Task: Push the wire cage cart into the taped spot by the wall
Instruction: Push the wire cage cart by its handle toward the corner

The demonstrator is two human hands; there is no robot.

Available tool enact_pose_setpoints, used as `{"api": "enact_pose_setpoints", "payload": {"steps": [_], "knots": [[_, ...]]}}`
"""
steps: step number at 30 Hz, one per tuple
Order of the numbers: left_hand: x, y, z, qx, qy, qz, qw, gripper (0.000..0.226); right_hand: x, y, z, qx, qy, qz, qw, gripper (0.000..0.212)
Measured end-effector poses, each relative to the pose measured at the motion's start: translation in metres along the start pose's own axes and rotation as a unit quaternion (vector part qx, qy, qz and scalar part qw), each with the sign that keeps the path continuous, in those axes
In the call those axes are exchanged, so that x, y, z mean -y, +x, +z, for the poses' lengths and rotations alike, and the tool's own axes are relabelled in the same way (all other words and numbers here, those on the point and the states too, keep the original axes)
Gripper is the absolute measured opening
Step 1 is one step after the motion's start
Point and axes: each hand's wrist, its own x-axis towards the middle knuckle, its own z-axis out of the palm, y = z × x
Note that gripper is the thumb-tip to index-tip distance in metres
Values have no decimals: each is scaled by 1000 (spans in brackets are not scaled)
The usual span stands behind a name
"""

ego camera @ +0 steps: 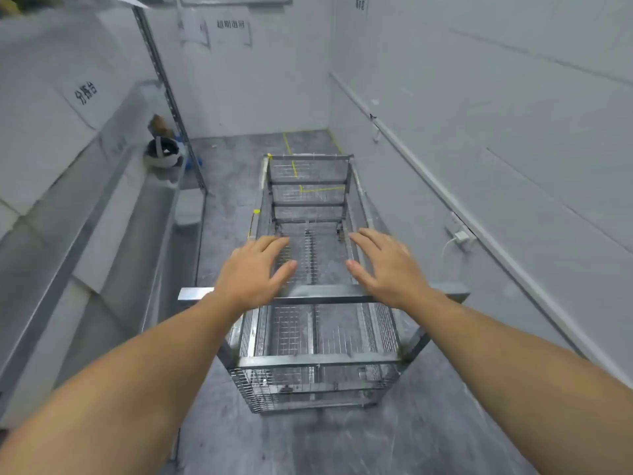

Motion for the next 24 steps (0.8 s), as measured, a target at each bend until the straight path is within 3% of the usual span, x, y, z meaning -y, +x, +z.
{"api": "enact_pose_setpoints", "payload": {"steps": [10, 18, 24], "knots": [[10, -18, 23, 70, 93, 107, 987, 66, -12, -36, 36, 43, -133, -45, 989, 68], [12, -15, 24, 41, 128, 141, 981, 52, -16, -29, 45, 31, -184, -46, 981, 67], [14, -5, 26, 29, 130, 137, 982, 57, -15, -22, 47, 5, -195, -28, 980, 63]]}}
